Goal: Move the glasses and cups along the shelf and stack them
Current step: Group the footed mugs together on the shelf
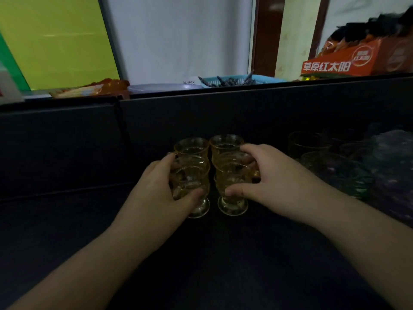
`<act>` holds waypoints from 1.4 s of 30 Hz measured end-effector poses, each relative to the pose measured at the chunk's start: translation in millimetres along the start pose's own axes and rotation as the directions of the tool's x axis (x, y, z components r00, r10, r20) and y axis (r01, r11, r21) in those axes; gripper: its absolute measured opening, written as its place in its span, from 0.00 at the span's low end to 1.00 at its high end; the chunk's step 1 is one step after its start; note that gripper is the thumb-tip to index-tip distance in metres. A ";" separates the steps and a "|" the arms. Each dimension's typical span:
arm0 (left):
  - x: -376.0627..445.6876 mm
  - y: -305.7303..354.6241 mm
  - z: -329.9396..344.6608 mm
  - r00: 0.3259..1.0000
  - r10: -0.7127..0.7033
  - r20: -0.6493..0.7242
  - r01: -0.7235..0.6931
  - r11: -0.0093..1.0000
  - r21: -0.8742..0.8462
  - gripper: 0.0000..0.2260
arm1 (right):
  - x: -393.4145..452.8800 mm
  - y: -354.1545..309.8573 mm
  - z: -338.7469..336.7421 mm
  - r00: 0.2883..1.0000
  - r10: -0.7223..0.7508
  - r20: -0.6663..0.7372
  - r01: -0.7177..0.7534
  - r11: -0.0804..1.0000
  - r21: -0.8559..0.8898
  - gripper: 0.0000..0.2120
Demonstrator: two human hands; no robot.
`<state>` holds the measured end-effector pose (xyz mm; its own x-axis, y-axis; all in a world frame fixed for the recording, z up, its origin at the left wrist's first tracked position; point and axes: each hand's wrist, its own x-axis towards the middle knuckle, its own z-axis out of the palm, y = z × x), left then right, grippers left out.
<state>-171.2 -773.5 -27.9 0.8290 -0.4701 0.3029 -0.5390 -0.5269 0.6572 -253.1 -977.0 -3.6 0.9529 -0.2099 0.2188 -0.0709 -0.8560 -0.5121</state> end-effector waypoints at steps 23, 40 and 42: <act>7.1 3.0 14.5 0.990 0.009 0.139 0.043 0.930 -0.365 0.16 | -0.9 27.1 19.0 0.997 0.072 0.018 -0.070 0.837 0.543 0.18; 7.0 5.1 21.4 0.993 -0.023 0.112 0.064 0.922 -0.382 0.19 | -1.8 38.1 9.5 0.989 0.025 0.145 -0.112 0.761 0.639 0.16; 5.7 6.8 22.6 0.994 -0.038 0.106 0.075 0.923 -0.378 0.20 | -1.7 38.6 9.2 0.988 0.029 0.154 -0.123 0.753 0.646 0.16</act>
<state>-173.5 -795.8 -37.3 0.8285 -0.5219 0.2032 -0.3785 -0.2543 0.8900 -254.7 -1005.3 -31.4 0.9846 -0.1589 0.0732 0.0199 -0.3136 -0.9493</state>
